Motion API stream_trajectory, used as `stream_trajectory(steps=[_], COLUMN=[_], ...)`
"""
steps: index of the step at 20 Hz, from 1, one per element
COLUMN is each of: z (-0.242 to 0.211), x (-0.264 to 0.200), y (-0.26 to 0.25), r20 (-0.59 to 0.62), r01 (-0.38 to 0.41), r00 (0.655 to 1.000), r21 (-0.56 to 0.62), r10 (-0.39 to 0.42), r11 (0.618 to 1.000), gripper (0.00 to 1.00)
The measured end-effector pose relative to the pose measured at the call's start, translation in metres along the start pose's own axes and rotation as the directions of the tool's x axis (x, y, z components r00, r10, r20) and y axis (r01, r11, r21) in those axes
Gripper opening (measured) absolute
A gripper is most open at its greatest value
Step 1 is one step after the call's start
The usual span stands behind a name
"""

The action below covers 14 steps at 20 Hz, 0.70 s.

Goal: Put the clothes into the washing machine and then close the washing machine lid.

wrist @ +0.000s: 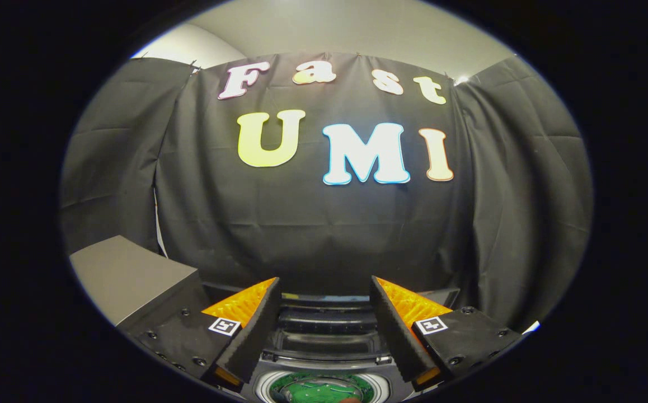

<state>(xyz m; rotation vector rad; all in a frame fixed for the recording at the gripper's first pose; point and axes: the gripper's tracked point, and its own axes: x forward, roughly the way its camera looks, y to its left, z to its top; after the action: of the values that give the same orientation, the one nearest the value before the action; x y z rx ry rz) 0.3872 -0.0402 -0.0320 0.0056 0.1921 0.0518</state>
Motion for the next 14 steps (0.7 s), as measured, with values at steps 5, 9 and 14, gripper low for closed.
stream_trajectory(steps=[5,9,14], z=[0.013,0.005,-0.025], x=[0.040,0.063,0.074], y=[0.000,0.004,-0.002], r20=[0.049,0.039,-0.039], r01=[-0.007,-0.020,-0.003], r00=[0.999,0.999,0.999], r21=[0.010,0.016,0.042], r10=[0.007,0.019,0.004], r11=[1.000,1.000,0.999], gripper=[0.98,0.98,0.98])
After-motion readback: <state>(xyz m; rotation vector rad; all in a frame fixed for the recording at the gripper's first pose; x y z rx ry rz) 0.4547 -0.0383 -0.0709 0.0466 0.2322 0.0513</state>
